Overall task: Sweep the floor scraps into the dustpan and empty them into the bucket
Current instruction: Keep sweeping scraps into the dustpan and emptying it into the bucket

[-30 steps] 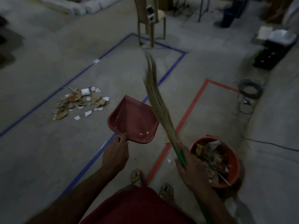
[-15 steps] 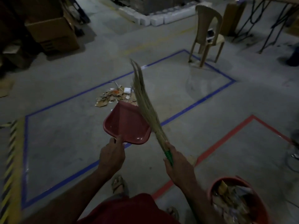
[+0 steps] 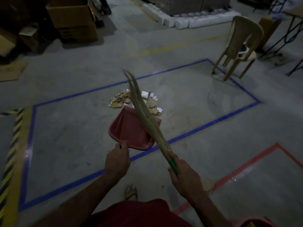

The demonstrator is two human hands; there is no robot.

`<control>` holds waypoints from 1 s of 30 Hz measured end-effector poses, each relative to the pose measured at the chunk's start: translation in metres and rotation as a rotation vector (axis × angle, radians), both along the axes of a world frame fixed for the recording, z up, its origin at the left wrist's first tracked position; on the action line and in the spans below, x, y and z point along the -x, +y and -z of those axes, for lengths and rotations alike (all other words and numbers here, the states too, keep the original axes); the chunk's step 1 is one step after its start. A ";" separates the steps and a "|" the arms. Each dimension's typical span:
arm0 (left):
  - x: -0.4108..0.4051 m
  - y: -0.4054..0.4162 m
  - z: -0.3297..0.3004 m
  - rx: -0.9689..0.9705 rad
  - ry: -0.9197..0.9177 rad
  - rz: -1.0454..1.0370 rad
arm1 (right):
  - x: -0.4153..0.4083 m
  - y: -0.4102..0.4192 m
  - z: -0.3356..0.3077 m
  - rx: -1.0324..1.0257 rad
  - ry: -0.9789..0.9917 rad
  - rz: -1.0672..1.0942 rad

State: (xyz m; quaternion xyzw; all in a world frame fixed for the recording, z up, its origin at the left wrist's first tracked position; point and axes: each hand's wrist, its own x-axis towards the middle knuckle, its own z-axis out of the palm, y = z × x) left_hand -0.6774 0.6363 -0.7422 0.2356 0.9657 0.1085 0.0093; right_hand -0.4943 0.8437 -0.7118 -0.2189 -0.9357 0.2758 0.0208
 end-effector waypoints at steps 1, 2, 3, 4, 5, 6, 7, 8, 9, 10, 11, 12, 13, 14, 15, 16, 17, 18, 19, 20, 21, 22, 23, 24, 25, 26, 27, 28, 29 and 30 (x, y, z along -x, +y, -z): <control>0.018 -0.005 0.004 -0.001 0.006 0.004 | 0.018 -0.004 0.002 -0.005 -0.011 -0.002; 0.035 -0.010 0.007 -0.005 0.007 0.005 | 0.035 -0.006 0.004 -0.006 -0.016 0.006; 0.052 -0.015 0.009 -0.011 -0.002 0.001 | 0.051 -0.008 0.007 0.000 -0.015 0.018; 0.069 -0.021 0.010 -0.012 -0.010 -0.008 | 0.066 -0.010 0.010 0.009 -0.017 0.030; 0.085 -0.027 0.010 -0.003 -0.015 -0.017 | 0.079 -0.013 0.012 0.015 -0.022 0.043; 0.101 -0.034 0.009 0.010 -0.013 -0.026 | 0.092 -0.015 0.014 0.024 -0.026 0.059; 0.112 -0.038 0.006 0.015 -0.013 -0.038 | 0.099 -0.016 0.013 0.039 -0.034 0.071; 0.129 -0.044 0.005 0.023 -0.018 -0.057 | 0.113 -0.018 0.015 0.049 -0.039 0.077; 0.146 -0.050 0.005 0.032 -0.031 -0.081 | 0.127 -0.018 0.017 0.053 -0.057 0.079; 0.160 -0.055 0.006 0.041 -0.045 -0.106 | 0.139 -0.018 0.019 0.048 -0.078 0.078; 0.174 -0.060 0.008 0.050 -0.063 -0.134 | 0.152 -0.016 0.021 0.051 -0.095 0.078; 0.187 -0.064 0.011 0.061 -0.078 -0.159 | 0.166 -0.014 0.025 0.057 -0.111 0.073; 0.198 -0.067 0.015 0.071 -0.090 -0.179 | 0.180 -0.010 0.028 0.068 -0.130 0.069; 0.209 -0.069 0.019 0.081 -0.101 -0.193 | 0.194 -0.006 0.032 0.080 -0.149 0.062; 0.219 -0.070 0.023 0.088 -0.113 -0.202 | 0.209 -0.002 0.036 0.090 -0.163 0.050; 0.229 -0.070 0.027 0.095 -0.123 -0.206 | 0.225 0.002 0.039 0.091 -0.167 0.031; 0.240 -0.070 0.030 0.101 -0.126 -0.210 | 0.242 0.006 0.042 0.089 -0.171 0.011; 0.251 -0.069 0.034 0.104 -0.124 -0.215 | 0.260 0.011 0.044 0.089 -0.177 -0.002; 0.264 -0.068 0.036 0.106 -0.123 -0.222 | 0.279 0.016 0.047 0.095 -0.187 -0.004; 0.279 -0.066 0.038 0.108 -0.121 -0.229 | 0.300 0.022 0.051 0.096 -0.200 -0.001; 0.295 -0.064 0.040 0.114 -0.118 -0.238 | 0.321 0.027 0.055 0.094 -0.218 -0.003; 0.312 -0.062 0.042 0.124 -0.113 -0.247 | 0.343 0.033 0.059 0.091 -0.234 -0.010; 0.329 -0.060 0.044 0.134 -0.111 -0.254 | 0.365 0.039 0.064 0.090 -0.246 -0.019; 0.347 -0.057 0.045 0.142 -0.113 -0.258 | 0.387 0.046 0.067 0.096 -0.258 -0.027; 0.365 -0.053 0.045 0.150 -0.119 -0.264 | 0.409 0.054 0.070 0.111 -0.273 -0.037; 0.383 -0.049 0.044 0.163 -0.124 -0.276 | 0.431 0.061 0.072 0.123 -0.291 -0.049; 0.401 -0.045 0.042 0.180 -0.130 -0.290 | 0.453 0.069 0.074 0.129 -0.311 -0.065; 0.419 -0.040 0.040 0.191 -0.135 -0.304 | 0.473 0.077 0.074 0.137 -0.333 -0.084; 0.436 -0.034 0.037 0.198 -0.137 -0.315 | 0.492 0.083 0.075 0.143 -0.347 -0.106; 0.453 -0.027 0.035 0.206 -0.140 -0.321 | 0.509 0.089 0.075 0.137 -0.359 -0.136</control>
